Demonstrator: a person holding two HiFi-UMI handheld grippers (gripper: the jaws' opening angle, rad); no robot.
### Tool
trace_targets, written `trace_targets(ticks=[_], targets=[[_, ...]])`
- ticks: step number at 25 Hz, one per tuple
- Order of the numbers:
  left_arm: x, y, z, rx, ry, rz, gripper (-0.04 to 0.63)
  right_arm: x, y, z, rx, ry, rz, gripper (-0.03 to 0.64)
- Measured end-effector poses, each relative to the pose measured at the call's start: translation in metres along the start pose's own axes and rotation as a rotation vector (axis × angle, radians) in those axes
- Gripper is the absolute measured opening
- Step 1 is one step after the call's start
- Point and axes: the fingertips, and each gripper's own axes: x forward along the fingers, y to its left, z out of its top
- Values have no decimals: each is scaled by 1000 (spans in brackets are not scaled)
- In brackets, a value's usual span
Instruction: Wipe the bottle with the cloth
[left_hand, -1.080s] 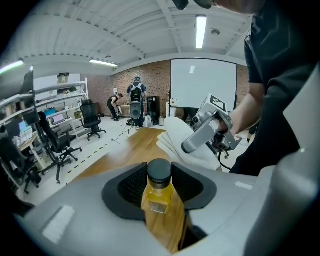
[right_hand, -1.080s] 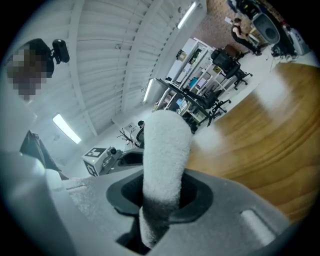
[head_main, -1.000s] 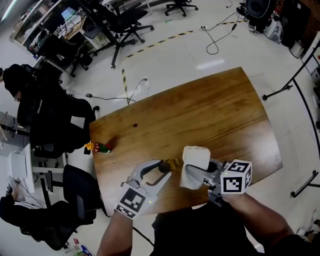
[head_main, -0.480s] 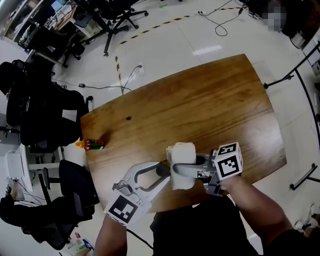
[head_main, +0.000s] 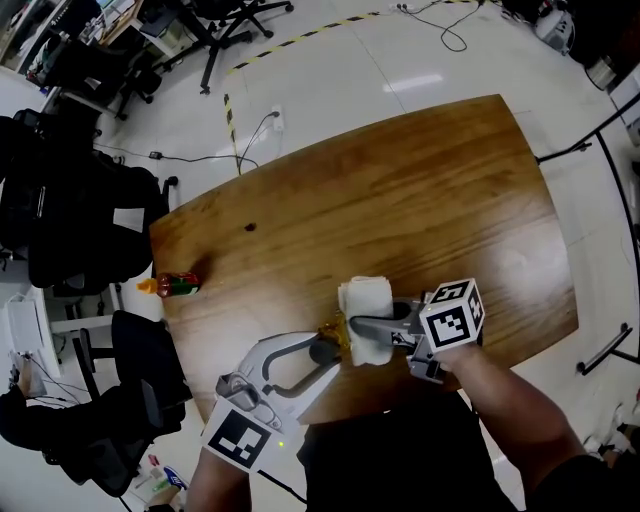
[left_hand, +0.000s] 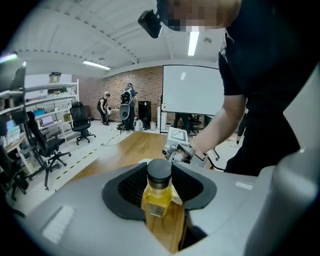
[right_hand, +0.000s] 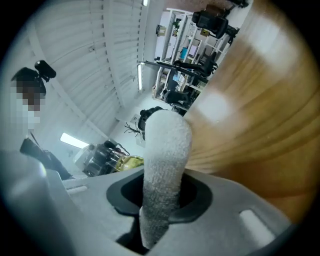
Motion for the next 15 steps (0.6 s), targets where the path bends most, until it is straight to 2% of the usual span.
trace_targets(ticks=[8, 15], targets=[[-4, 0, -5, 32, 16, -68, 172, 9, -32, -18, -15, 73, -165, 78], [-8, 0, -5, 39, 15, -90, 172, 13, -48, -23, 17, 101, -294, 78]])
